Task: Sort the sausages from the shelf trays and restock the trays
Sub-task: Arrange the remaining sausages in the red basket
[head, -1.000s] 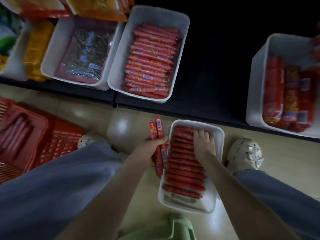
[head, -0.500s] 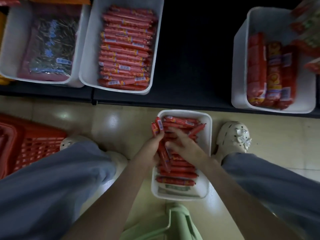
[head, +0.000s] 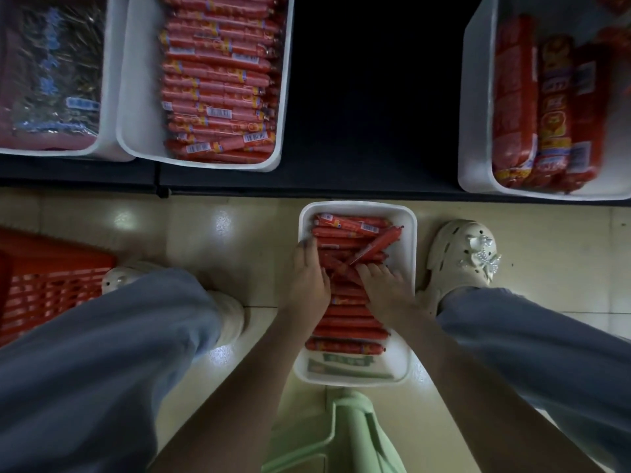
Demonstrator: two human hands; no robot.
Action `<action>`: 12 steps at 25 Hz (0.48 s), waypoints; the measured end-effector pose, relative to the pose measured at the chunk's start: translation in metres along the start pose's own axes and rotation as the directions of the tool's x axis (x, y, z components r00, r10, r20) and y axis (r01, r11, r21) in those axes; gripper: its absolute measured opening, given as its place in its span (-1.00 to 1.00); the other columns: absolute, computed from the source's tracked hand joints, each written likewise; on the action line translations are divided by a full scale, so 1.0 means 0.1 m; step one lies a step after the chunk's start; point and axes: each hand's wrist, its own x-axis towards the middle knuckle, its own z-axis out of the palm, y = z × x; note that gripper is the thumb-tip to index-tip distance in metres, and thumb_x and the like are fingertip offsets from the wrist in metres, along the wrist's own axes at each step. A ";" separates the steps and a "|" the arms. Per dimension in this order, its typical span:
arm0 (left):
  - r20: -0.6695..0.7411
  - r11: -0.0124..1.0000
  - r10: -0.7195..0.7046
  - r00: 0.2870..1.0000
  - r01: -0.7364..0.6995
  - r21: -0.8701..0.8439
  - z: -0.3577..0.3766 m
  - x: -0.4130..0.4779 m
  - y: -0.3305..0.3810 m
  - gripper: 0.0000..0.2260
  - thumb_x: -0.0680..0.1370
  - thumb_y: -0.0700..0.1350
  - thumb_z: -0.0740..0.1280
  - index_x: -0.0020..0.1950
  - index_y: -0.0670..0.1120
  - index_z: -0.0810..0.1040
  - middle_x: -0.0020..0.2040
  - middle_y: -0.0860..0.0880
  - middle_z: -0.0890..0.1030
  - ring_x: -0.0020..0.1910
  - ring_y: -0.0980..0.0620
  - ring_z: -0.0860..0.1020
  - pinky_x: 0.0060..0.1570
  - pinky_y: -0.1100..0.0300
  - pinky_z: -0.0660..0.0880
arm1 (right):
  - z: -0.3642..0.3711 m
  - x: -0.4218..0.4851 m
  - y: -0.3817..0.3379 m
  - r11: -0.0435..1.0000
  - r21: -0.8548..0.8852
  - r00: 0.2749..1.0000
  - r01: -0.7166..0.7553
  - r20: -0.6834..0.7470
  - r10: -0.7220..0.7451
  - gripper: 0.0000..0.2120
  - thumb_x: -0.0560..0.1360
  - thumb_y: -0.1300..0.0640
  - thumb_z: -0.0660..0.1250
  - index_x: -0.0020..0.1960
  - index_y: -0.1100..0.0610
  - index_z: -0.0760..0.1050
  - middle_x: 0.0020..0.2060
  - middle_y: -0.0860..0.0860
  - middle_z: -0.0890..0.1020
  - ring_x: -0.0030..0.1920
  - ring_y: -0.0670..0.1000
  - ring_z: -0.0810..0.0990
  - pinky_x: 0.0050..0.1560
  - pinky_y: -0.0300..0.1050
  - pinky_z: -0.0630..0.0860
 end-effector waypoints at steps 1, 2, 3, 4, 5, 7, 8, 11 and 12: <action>-0.056 0.981 0.142 0.988 -0.133 0.139 0.06 -0.01 -0.08 -0.47 0.52 -0.12 0.20 0.49 -0.17 0.22 0.39 -0.14 0.38 0.26 -0.07 0.42 0.16 0.10 0.43 | 0.04 0.01 0.00 0.990 -0.140 0.993 0.016 -0.116 -0.033 -0.58 0.54 0.16 0.13 0.40 0.08 0.31 0.26 0.04 0.45 0.26 0.09 0.42 0.26 -0.01 0.31; -0.061 0.946 0.233 0.970 -0.212 0.245 0.13 0.00 -0.16 -0.39 0.49 -0.07 0.21 0.52 -0.15 0.15 0.47 -0.18 0.28 0.37 -0.13 0.31 0.28 0.00 0.37 | 0.07 0.03 -0.01 0.976 -0.217 0.977 0.006 -0.209 -0.052 -0.60 0.53 0.17 0.08 0.33 0.08 0.42 0.23 0.05 0.50 0.23 0.09 0.46 0.26 0.04 0.35; -0.026 0.920 0.259 0.966 -0.238 0.311 0.18 0.00 -0.22 -0.33 0.48 -0.03 0.22 0.55 -0.12 0.07 0.52 -0.19 0.18 0.45 -0.15 0.19 0.37 -0.06 0.26 | 0.10 0.06 -0.02 0.962 -0.272 0.954 0.021 -0.284 -0.101 -0.60 0.50 0.17 0.10 0.30 0.10 0.48 0.22 0.09 0.54 0.23 0.12 0.50 0.26 0.09 0.39; 0.000 0.907 0.260 0.966 -0.244 0.344 0.23 0.00 -0.29 -0.30 0.49 0.01 0.22 0.56 -0.10 0.00 0.54 -0.20 0.10 0.49 -0.15 0.08 0.43 -0.07 0.13 | 0.12 0.10 -0.01 0.952 -0.303 0.937 0.049 -0.317 -0.149 -0.58 0.47 0.14 0.18 0.31 0.12 0.48 0.24 0.13 0.54 0.26 0.15 0.51 0.27 0.14 0.40; 0.014 0.904 0.245 0.969 -0.234 0.357 0.25 -0.01 -0.36 -0.31 0.51 0.03 0.19 0.56 -0.10 -0.03 0.55 -0.20 0.07 0.52 -0.15 0.03 0.47 -0.08 0.02 | 0.12 0.13 -0.01 0.941 -0.330 0.939 0.077 -0.292 -0.180 -0.50 0.40 0.11 0.30 0.34 0.13 0.46 0.27 0.17 0.52 0.30 0.17 0.49 0.29 0.19 0.38; 0.013 0.895 0.226 0.974 -0.213 0.391 0.29 -0.03 -0.50 -0.38 0.57 0.06 0.10 0.55 -0.14 0.00 0.53 -0.23 0.10 0.52 -0.16 0.04 0.47 -0.10 -0.02 | 0.10 0.20 -0.01 0.912 -0.394 0.959 0.113 -0.196 -0.204 -0.30 0.25 0.06 0.48 0.37 0.11 0.43 0.30 0.18 0.50 0.33 0.19 0.45 0.30 0.24 0.33; 0.006 0.883 0.226 0.974 -0.207 0.422 0.29 -0.05 -0.57 -0.40 0.57 0.07 0.07 0.54 -0.17 0.03 0.52 -0.24 0.13 0.51 -0.17 0.07 0.45 -0.11 0.04 | 0.10 0.24 -0.01 0.902 -0.417 0.969 0.113 -0.154 -0.192 -0.26 0.22 0.05 0.52 0.37 0.11 0.43 0.29 0.18 0.51 0.32 0.19 0.46 0.29 0.26 0.33; 0.050 0.893 0.205 0.978 -0.207 0.399 0.24 -0.07 -0.57 -0.42 0.55 0.03 0.02 0.51 -0.23 0.10 0.50 -0.26 0.20 0.47 -0.21 0.18 0.38 -0.16 0.15 | 0.20 0.25 -0.05 0.865 -0.496 0.988 0.083 -0.072 -0.136 -0.31 0.22 0.01 0.54 0.32 0.09 0.48 0.20 0.14 0.57 0.24 0.19 0.51 0.27 0.24 0.36; 0.041 0.902 0.221 0.974 -0.220 0.371 0.24 -0.07 -0.56 -0.42 0.55 0.01 0.00 0.50 -0.25 0.13 0.49 -0.27 0.22 0.46 -0.22 0.21 0.37 -0.16 0.18 | 0.21 0.27 -0.09 0.857 -0.511 0.989 0.069 -0.079 -0.127 -0.35 0.22 0.00 0.55 0.28 0.09 0.51 0.14 0.13 0.59 0.19 0.18 0.54 0.26 0.20 0.35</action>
